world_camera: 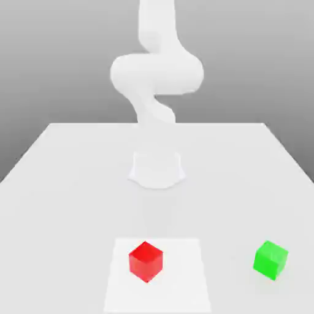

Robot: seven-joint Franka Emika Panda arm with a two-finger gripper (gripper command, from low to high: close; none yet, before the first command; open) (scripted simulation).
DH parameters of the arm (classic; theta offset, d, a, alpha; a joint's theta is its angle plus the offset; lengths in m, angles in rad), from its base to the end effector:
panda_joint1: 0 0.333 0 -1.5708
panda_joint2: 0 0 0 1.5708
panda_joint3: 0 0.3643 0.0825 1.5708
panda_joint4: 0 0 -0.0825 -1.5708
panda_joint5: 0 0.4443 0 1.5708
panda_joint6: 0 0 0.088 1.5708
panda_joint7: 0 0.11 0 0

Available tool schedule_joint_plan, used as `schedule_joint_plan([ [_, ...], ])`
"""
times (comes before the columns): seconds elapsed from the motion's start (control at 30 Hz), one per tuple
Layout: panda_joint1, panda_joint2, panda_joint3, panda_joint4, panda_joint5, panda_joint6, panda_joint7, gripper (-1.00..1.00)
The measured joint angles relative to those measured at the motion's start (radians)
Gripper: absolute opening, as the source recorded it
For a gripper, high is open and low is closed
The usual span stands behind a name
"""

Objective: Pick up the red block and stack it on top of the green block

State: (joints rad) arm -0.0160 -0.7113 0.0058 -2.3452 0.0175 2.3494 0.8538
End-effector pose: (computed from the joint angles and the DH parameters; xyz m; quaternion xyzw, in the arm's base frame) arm 0.4119 -0.0031 0.6918 -0.8491 0.3954 -0.3170 0.1488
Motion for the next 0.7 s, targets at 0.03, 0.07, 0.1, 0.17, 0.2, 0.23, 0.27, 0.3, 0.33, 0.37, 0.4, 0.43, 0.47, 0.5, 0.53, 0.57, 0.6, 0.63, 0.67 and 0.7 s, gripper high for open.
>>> schedule_joint_plan([
  [0.03,-0.008,0.041,0.004,-0.02,0.008,0.023,0.025,0.0],
  [0.07,-0.015,0.079,0.008,-0.04,0.015,0.044,0.048,0.0],
  [0.1,-0.021,0.117,0.012,-0.058,0.021,0.065,0.072,0.0],
  [0.17,-0.034,0.19,0.021,-0.095,0.031,0.105,0.119,0.0],
  [0.2,-0.041,0.226,0.026,-0.114,0.035,0.125,0.144,0.0],
  [0.23,-0.047,0.263,0.031,-0.132,0.039,0.145,0.168,0.0],
  [0.27,-0.054,0.299,0.036,-0.15,0.041,0.166,0.194,0.0],
  [0.3,-0.06,0.335,0.042,-0.168,0.044,0.186,0.219,0.0],
  [0.33,-0.067,0.371,0.047,-0.187,0.045,0.206,0.245,0.0],
  [0.37,-0.072,0.408,0.051,-0.205,0.044,0.226,0.273,0.0],
  [0.4,-0.079,0.444,0.057,-0.223,0.043,0.247,0.301,0.0],
  [0.43,-0.086,0.48,0.063,-0.242,0.043,0.267,0.328,0.0],
  [0.47,-0.092,0.516,0.067,-0.26,0.038,0.287,0.358,0.0],
  [0.5,-0.097,0.553,0.07,-0.278,0.033,0.307,0.39,0.0],
  [0.53,-0.1,0.589,0.071,-0.297,0.026,0.328,0.422,0.0],
  [0.57,-0.106,0.625,0.074,-0.315,0.018,0.348,0.455,0.0],
  [0.6,-0.111,0.661,0.072,-0.333,0.007,0.368,0.489,0.0],
  [0.63,-0.112,0.698,0.069,-0.352,-0.005,0.389,0.525,0.0],
  [0.67,-0.112,0.734,0.065,-0.365,-0.017,0.411,0.555,0.0],
  [0.7,-0.111,0.77,0.062,-0.369,-0.026,0.437,0.572,0.0],
])
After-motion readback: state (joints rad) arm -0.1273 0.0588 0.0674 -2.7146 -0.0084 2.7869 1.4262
